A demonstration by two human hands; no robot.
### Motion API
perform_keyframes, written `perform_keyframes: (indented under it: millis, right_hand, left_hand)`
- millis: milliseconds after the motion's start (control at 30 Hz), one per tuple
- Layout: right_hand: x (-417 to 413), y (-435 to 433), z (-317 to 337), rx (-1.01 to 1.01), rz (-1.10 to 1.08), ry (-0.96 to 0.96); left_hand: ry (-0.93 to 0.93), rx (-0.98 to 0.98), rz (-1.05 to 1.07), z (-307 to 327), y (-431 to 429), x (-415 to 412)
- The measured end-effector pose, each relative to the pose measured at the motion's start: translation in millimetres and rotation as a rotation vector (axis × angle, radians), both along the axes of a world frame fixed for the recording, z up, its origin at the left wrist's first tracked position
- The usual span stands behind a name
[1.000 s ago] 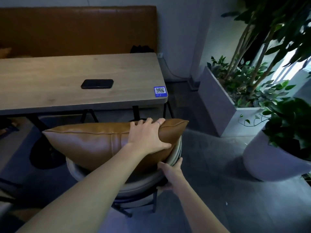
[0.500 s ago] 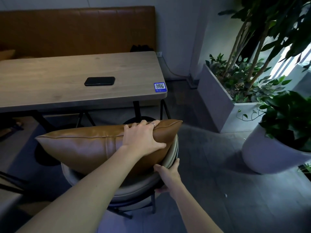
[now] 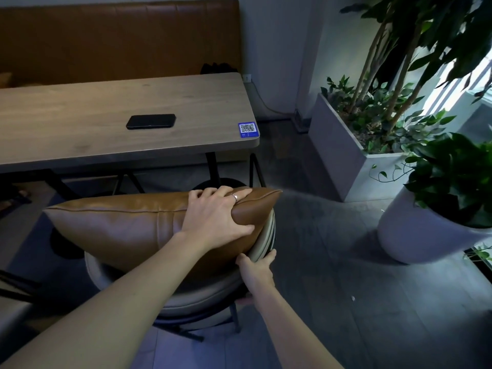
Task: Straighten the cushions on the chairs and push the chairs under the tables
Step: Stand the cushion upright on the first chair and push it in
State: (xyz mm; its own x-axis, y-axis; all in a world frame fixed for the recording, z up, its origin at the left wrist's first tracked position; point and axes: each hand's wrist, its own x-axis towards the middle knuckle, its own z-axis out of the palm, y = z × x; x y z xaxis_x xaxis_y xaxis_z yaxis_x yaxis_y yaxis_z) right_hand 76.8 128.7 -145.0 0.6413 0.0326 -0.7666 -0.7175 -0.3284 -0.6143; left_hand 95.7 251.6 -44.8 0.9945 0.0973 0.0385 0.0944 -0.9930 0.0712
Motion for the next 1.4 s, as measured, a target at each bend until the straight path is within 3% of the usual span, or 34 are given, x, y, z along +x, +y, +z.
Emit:
perform_keyframes:
  millis: [200,433,733,1167,1400]
  right_hand:
    - [-23.6,-10.8,0.6,0.364,-0.164,0.338]
    - [-59.9,26.6,5.2,0.397,-0.382,0.32]
    - [-54.8,30.4,9.2,0.43,-0.433,0.297]
    - [-39.9,47.5,11.4,0.413,-0.394,0.325]
    - [-37.0,28.6,-1.6,0.402,-0.092,0.335]
  left_hand:
    - [0.005,-0.011,-0.007,-1.0,2.1,-1.2]
    - [0.002,-0.022,-0.017,-0.3,-0.7,-10.6]
    - [-0.007,-0.022,-0.02,0.1,-1.6,-20.0]
    - [-0.003,-0.031,-0.003,0.2,13.2,-7.8]
    - [-0.017,-0.053,-0.001,-4.4,12.3,-8.3]
